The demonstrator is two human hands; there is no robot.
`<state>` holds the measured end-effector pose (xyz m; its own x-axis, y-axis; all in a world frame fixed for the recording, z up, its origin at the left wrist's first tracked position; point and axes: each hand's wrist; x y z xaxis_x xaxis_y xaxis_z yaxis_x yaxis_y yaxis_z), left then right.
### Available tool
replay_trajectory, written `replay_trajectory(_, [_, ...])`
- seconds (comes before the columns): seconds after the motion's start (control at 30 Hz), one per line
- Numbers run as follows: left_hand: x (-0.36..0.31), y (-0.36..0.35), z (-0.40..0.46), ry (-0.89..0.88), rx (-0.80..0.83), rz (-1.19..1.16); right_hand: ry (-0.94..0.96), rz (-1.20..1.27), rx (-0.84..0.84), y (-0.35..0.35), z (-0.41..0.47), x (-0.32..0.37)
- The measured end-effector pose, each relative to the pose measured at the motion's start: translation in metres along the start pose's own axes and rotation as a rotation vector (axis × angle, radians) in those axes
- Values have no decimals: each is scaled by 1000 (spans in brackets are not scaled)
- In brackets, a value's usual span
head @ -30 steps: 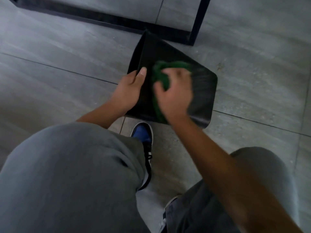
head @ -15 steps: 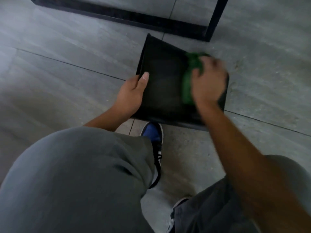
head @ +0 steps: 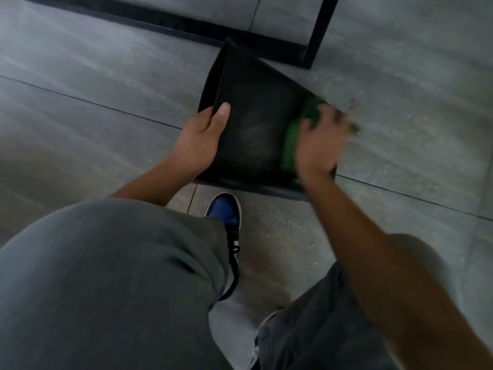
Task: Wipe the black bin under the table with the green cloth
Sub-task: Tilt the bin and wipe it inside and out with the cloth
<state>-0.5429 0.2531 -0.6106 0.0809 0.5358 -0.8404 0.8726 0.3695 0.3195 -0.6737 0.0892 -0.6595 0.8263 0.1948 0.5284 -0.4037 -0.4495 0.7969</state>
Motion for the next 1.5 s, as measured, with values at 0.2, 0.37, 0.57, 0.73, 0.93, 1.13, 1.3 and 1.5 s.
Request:
replay_trajectory(0.2, [7,-1,-4,30,-23,-30,249,-62,71,-11,1,10])
replay_trajectory(0.37, [-3,-1,-4,53,-33,-69,164,-109,-5,-9,1,5])
replay_trajectory(0.57, [-1,-1,-11,92,-41,-103,298,-160,98,-10,11,-12])
replay_trajectory(0.73, [-13,-5,-3,47,-54,-71,344,-127,53,-22,-24,7])
replay_trajectory(0.93, [-8,0,-11,26,-63,-107,-58,-26,97,7,25,-57])
replay_trajectory(1.13, [-14,0,-3,-42,-59,-35,571,-63,44,-33,-61,36])
replay_trajectory(1.3, [-2,1,-9,35,-70,-110,-33,-65,114,3,6,-39])
replay_trajectory(1.5, [-4,0,-7,-3,-99,-46,645,-91,95,-36,-65,42])
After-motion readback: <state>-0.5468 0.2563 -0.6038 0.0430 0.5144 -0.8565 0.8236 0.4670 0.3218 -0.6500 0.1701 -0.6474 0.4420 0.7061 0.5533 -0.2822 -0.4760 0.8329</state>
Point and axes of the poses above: each hand's wrist, its own z-axis towards the middle knuckle, its own y-axis out of the back of the hand, x = y × z, and after that the axes turned 15 degrees about x, right-handed
